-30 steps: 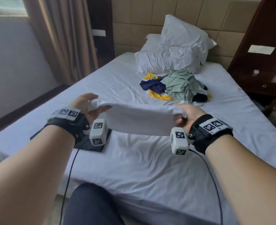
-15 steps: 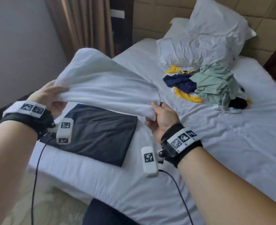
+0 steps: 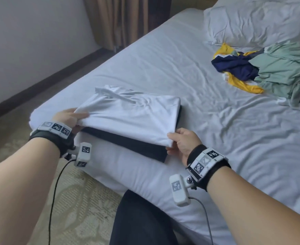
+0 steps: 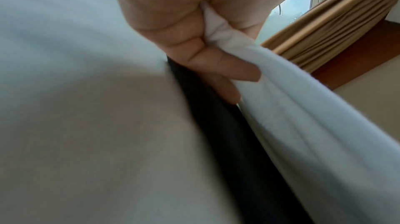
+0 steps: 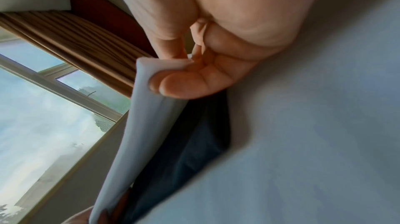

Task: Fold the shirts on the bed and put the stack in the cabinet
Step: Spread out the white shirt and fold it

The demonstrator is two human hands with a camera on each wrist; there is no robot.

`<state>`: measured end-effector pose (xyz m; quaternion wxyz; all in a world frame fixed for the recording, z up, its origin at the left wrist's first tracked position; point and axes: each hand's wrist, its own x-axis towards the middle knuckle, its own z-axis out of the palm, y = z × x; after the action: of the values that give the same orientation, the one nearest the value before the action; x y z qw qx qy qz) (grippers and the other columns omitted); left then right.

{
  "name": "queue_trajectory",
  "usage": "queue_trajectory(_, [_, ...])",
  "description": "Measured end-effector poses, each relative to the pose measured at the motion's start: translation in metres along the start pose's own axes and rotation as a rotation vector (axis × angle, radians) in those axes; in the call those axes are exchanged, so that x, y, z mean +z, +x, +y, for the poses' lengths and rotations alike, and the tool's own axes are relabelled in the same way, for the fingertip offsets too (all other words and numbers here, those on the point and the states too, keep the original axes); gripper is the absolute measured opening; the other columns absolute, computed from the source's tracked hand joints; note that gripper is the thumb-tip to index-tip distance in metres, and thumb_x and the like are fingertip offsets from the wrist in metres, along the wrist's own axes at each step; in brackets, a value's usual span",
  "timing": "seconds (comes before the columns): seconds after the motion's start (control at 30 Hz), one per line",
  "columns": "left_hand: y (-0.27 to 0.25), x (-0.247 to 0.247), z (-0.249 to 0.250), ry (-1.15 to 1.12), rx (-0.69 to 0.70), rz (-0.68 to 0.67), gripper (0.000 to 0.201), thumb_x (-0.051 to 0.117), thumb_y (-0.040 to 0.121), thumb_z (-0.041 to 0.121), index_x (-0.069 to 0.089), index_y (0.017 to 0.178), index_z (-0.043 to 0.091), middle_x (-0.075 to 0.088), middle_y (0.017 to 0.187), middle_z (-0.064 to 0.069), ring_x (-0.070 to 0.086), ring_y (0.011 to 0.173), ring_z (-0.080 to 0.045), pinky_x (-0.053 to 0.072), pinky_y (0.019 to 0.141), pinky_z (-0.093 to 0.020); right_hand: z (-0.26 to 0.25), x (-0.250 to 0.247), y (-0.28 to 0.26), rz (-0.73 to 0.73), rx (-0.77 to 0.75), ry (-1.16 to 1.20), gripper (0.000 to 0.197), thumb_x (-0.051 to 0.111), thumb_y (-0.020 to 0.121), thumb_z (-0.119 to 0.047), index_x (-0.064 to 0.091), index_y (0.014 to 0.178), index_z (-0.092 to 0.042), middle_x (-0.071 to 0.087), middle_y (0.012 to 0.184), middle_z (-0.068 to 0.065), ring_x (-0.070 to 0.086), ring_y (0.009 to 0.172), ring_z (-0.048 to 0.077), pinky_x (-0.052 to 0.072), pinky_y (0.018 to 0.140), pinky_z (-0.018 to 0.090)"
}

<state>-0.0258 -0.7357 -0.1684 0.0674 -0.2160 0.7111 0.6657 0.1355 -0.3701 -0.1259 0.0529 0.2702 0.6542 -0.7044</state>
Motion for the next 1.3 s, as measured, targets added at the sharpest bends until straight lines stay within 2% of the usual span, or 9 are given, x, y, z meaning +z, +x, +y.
queue_trajectory(0.23, [-0.006, 0.006, 0.007, 0.179, 0.085, 0.022, 0.029, 0.087, 0.072, 0.024, 0.078, 0.099, 0.023, 0.079, 0.089, -0.01, 0.073, 0.078, -0.03, 0.062, 0.08, -0.05, 0.02, -0.002, 0.001, 0.023, -0.059, -0.268, 0.02, 0.067, 0.092, -0.008, 0.054, 0.078, -0.01, 0.063, 0.065, 0.016, 0.063, 0.048, 0.026, 0.048, 0.038, 0.029])
queue_trajectory(0.5, [-0.01, 0.001, 0.011, 0.4, 0.077, 0.086, 0.031, 0.088, 0.071, 0.035, 0.076, 0.098, 0.029, 0.078, 0.093, 0.0, 0.074, 0.087, -0.026, 0.059, 0.091, -0.045, 0.024, 0.004, 0.004, 0.03, -0.029, -0.326, 0.018, 0.064, 0.095, -0.01, 0.05, 0.085, -0.009, 0.064, 0.059, 0.017, 0.07, 0.053, 0.035, 0.046, 0.035, 0.027])
queue_trajectory(0.57, [-0.019, 0.007, 0.018, 0.532, 0.125, 0.148, 0.045, 0.083, 0.079, 0.033, 0.068, 0.121, 0.027, 0.072, 0.112, -0.002, 0.069, 0.1, -0.027, 0.054, 0.098, -0.043, 0.024, 0.005, 0.003, 0.057, -0.017, -0.326, 0.019, 0.064, 0.095, -0.011, 0.049, 0.084, -0.01, 0.06, 0.048, 0.01, 0.07, 0.052, 0.034, 0.047, 0.036, 0.027])
queue_trajectory(0.67, [-0.047, 0.033, 0.027, 0.939, 0.409, 0.35, 0.058, 0.065, 0.091, 0.042, 0.048, 0.145, 0.028, 0.051, 0.145, -0.012, 0.049, 0.132, -0.036, 0.038, 0.113, -0.049, 0.025, 0.006, 0.0, 0.088, -0.015, -0.344, 0.017, 0.065, 0.094, -0.013, 0.05, 0.086, -0.01, 0.058, 0.043, 0.004, 0.07, 0.052, 0.032, 0.05, 0.038, 0.029])
queue_trajectory(0.73, [-0.068, 0.054, 0.02, 1.122, 0.602, 0.262, 0.06, 0.052, 0.096, 0.058, 0.039, 0.151, 0.037, 0.032, 0.162, -0.008, 0.025, 0.15, -0.033, 0.019, 0.122, -0.05, 0.024, 0.008, -0.003, 0.094, -0.015, -0.368, 0.017, 0.065, 0.094, -0.015, 0.05, 0.088, -0.009, 0.059, 0.044, 0.005, 0.07, 0.051, 0.031, 0.053, 0.04, 0.032])
queue_trajectory(0.93, [-0.08, 0.086, -0.014, 1.397, 0.312, -0.225, 0.088, 0.013, 0.077, 0.096, -0.015, 0.152, 0.059, -0.032, 0.165, 0.002, -0.037, 0.147, -0.032, -0.02, 0.119, -0.06, 0.004, 0.008, -0.007, 0.125, -0.05, -0.721, 0.03, 0.074, 0.085, -0.025, 0.048, 0.097, -0.015, 0.07, 0.083, 0.01, 0.066, 0.06, 0.027, 0.048, 0.051, 0.03])
queue_trajectory(1.13, [-0.058, 0.093, 0.04, 1.7, 0.27, -0.275, 0.093, 0.042, 0.074, 0.093, 0.014, 0.154, 0.056, -0.005, 0.17, -0.005, 0.004, 0.154, -0.042, 0.011, 0.122, -0.057, -0.029, 0.026, 0.029, 0.128, -0.518, -1.31, 0.082, 0.071, 0.083, -0.044, 0.028, 0.151, -0.03, 0.024, 0.16, 0.001, 0.019, 0.147, 0.028, 0.025, 0.118, 0.043])
queue_trajectory(1.23, [-0.04, 0.106, 0.063, 1.606, 0.345, -0.082, 0.079, 0.047, 0.085, 0.072, 0.039, 0.152, 0.031, 0.038, 0.154, -0.014, 0.038, 0.135, -0.039, 0.035, 0.112, -0.049, -0.027, 0.025, 0.062, -0.069, -0.348, -1.458, 0.111, 0.071, 0.08, -0.06, -0.003, 0.16, -0.037, -0.011, 0.169, -0.006, -0.012, 0.155, 0.028, 0.008, 0.125, 0.048])
queue_trajectory(1.3, [-0.025, 0.114, 0.066, 1.456, 0.422, -0.052, 0.079, 0.049, 0.09, 0.066, 0.042, 0.151, 0.016, 0.04, 0.153, -0.015, 0.039, 0.135, -0.037, 0.035, 0.113, -0.045, -0.022, 0.017, 0.08, -0.18, -0.229, -1.47, 0.119, 0.069, 0.077, -0.07, -0.013, 0.158, -0.041, -0.022, 0.167, -0.009, -0.019, 0.154, 0.026, 0.002, 0.126, 0.046])
